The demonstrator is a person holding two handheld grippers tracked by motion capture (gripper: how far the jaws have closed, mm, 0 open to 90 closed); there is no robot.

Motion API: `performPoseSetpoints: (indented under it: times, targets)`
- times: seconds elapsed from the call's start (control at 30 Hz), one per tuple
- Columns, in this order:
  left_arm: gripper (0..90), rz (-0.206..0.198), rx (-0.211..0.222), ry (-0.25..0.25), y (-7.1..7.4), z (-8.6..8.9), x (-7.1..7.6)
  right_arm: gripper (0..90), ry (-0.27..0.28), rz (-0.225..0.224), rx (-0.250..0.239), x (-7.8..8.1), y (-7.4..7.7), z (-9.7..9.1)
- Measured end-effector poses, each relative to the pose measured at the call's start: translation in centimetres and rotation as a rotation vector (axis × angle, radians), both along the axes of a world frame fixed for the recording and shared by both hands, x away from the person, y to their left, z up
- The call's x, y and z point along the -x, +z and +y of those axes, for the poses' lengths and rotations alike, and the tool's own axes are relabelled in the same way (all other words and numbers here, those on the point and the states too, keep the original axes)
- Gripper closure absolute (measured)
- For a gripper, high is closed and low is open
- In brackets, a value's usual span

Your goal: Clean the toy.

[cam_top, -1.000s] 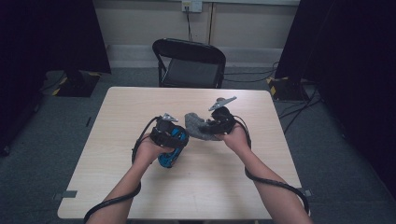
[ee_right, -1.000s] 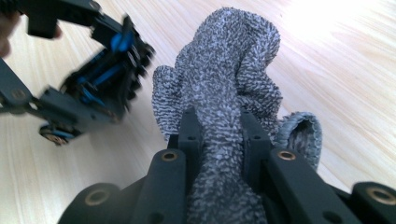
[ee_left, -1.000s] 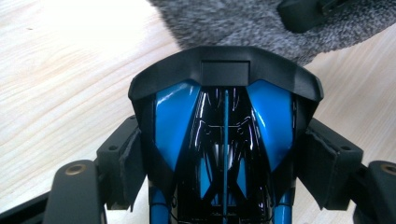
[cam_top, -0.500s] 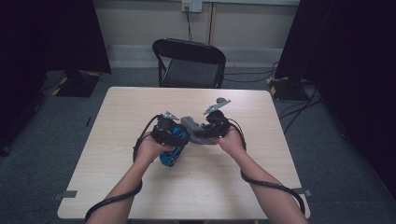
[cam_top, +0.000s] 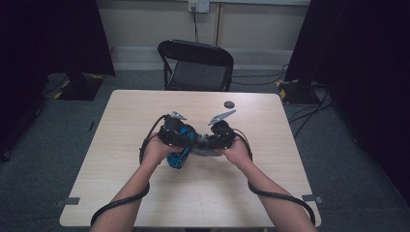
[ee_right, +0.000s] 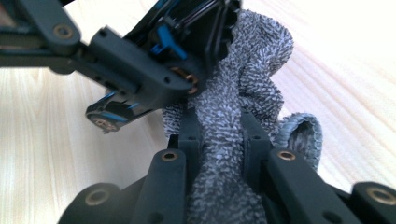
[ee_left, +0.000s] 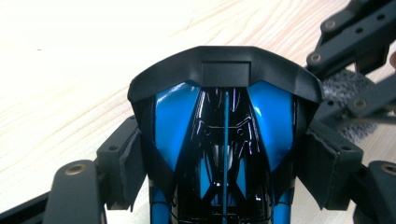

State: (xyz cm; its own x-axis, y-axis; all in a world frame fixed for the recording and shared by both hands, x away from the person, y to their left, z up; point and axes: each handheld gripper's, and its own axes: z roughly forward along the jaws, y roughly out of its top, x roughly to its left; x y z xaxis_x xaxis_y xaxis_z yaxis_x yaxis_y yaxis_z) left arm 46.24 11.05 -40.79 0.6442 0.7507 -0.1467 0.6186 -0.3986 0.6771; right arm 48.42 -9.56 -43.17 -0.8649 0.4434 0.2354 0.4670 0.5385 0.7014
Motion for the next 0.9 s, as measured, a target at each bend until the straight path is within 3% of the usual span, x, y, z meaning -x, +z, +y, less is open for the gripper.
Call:
performPoseSetpoints:
  times: [0.57,0.9]
  targets:
    - [25.7,0.002,0.017,0.037,0.5,-0.2,-1.2,75.3,0.068,0.037,-0.010,1.7,-2.2,1.4]
    - [25.7,0.003,0.032,0.064,0.7,0.2,-1.5,75.3,0.087,0.044,-0.016,2.2,-2.5,2.1]
